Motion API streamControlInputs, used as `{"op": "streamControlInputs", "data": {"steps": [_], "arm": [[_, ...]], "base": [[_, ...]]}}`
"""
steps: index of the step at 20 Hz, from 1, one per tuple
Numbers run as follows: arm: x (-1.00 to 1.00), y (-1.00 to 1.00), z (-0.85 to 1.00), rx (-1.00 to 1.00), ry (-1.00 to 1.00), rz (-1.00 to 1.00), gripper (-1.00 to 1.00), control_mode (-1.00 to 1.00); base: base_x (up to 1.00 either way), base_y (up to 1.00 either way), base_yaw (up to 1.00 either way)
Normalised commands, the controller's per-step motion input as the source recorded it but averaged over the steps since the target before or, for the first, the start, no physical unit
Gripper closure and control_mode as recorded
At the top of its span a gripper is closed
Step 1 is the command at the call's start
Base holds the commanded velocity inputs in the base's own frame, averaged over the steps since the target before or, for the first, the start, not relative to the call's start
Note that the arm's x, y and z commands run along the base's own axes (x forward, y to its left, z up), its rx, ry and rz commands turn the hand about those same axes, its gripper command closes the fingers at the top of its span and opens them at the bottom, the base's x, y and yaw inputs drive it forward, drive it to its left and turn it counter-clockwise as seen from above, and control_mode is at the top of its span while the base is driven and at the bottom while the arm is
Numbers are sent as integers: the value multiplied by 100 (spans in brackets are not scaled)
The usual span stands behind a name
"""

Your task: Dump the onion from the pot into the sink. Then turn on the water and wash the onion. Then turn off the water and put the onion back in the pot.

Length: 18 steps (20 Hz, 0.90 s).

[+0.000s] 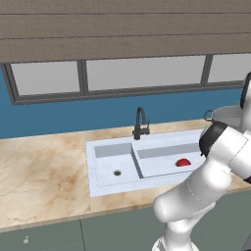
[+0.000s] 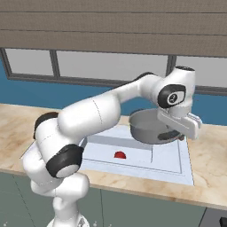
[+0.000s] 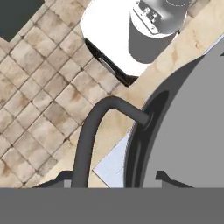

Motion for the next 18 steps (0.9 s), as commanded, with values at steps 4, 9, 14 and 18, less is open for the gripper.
{"op": "streamControlInputs", "data": {"steps": [4, 9, 14, 18], "arm": [[-100, 35, -99, 1, -4, -50, 100, -100], [-26, 76, -47, 0, -7, -53, 100, -100], [32, 58, -3, 0, 1, -49, 100, -100], [17, 8, 0, 0, 14, -47, 100, -100]], "base": [[0, 0, 0], [0, 0, 0], [0, 0, 0], [0, 0, 0]]}}
